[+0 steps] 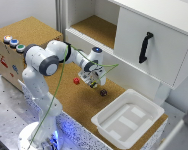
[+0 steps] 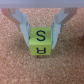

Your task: Rotate right the yellow block

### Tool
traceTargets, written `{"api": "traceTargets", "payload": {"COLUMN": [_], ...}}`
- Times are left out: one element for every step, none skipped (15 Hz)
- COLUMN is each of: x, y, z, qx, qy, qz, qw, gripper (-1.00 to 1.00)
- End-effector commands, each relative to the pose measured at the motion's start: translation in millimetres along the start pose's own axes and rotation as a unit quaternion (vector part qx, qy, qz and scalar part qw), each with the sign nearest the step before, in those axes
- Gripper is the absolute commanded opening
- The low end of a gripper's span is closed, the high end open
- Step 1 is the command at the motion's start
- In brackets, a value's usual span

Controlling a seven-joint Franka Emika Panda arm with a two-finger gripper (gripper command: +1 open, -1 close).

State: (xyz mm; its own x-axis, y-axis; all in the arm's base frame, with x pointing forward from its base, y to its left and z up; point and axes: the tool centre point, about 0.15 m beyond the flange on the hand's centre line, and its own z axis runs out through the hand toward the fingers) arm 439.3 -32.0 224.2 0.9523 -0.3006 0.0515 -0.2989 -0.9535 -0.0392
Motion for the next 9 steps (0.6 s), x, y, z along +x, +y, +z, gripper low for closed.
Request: {"api": "traceTargets", "payload": {"x": [-5.1,-6.5,-7.2,-9.6,-11.6,-11.1,-8.7,-7.1,-4.2], "y": [-14.5,-15.2,-14.3,-15.6,-17.3,-16.9,-13.6,-10.7,-8.9], "z": [-27.9,-29.1,-32.1,-32.7,-30.8,-25.5,-17.4,-13.0,-11.8], "qx": [-0.051,-0.047,-0.054,-0.062,-0.079,-0.089,-0.103,-0.105,-0.108], "qy": [-0.033,-0.032,-0.029,-0.027,-0.024,-0.023,-0.022,-0.022,-0.020], "qz": [0.124,0.161,0.202,0.239,0.264,0.285,0.313,0.338,0.375], "qw": [0.990,0.985,0.977,0.969,0.961,0.954,0.944,0.935,0.921], "gripper": [-1.00,-1.00,-1.00,-1.00,-1.00,-1.00,-1.00,-1.00,-1.00]}}
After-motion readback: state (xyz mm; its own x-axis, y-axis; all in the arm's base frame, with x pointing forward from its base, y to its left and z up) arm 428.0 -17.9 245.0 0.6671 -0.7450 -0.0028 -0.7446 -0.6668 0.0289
